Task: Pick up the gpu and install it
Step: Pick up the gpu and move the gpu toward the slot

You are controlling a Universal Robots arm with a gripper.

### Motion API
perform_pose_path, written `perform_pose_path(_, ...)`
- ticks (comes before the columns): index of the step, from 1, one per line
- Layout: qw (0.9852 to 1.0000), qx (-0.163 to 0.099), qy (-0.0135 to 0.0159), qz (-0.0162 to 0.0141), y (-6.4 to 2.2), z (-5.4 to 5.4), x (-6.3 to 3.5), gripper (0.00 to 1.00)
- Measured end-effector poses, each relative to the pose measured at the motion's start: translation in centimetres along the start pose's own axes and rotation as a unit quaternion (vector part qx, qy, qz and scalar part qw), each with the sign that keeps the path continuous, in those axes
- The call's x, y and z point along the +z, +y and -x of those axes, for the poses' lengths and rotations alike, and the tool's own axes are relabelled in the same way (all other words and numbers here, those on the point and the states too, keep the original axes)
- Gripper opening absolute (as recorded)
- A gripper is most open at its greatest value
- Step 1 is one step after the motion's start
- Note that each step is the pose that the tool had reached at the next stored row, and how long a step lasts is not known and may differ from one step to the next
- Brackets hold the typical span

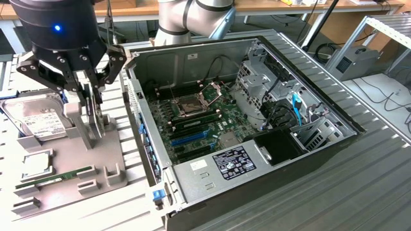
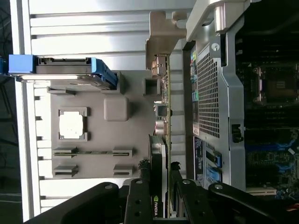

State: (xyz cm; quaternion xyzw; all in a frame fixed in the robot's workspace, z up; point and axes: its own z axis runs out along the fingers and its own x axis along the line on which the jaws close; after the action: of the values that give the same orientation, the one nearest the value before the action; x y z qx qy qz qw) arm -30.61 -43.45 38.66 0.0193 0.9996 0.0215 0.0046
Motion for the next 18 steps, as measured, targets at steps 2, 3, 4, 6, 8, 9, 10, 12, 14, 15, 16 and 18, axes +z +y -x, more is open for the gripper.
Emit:
perform_pose_path(2, 1.0, 0.0, 0.0, 0.0, 0.03, 0.0, -0.74, 0.27)
perform_pose_path(3, 1.0, 0.0, 0.0, 0.0, 0.04, 0.0, -1.03, 0.27)
perform_pose_path(4, 1.0, 0.0, 0.0, 0.0, 0.06, 0.0, -1.34, 0.27)
perform_pose_path(6, 1.0, 0.0, 0.0, 0.0, 0.08, 0.0, -1.89, 0.27)
perform_pose_path(8, 1.0, 0.0, 0.0, 0.0, 0.1, 0.0, -2.36, 0.27)
perform_pose_path(9, 1.0, 0.0, 0.0, 0.0, 0.11, 0.0, -2.61, 0.27)
perform_pose_path(10, 1.0, 0.0, 0.0, 0.0, 0.12, 0.0, -2.84, 0.27)
perform_pose_path(12, 1.0, 0.0, 0.0, -0.0001, 0.14, 0.0, -3.26, 0.27)
perform_pose_path(14, 1.0, 0.0, 0.0, 0.0, 0.15, 0.0, -3.58, 0.27)
perform_pose_path(15, 1.0, 0.0, 0.0, 0.0, 0.16, 0.0, -3.76, 0.27)
perform_pose_path(16, 1.0, 0.0, 0.0, 0.0, 0.17, 0.0, -3.9, 0.27)
perform_pose_path(18, 1.0, 0.0, 0.0, -0.0001, 0.18, 0.0, -4.27, 0.27)
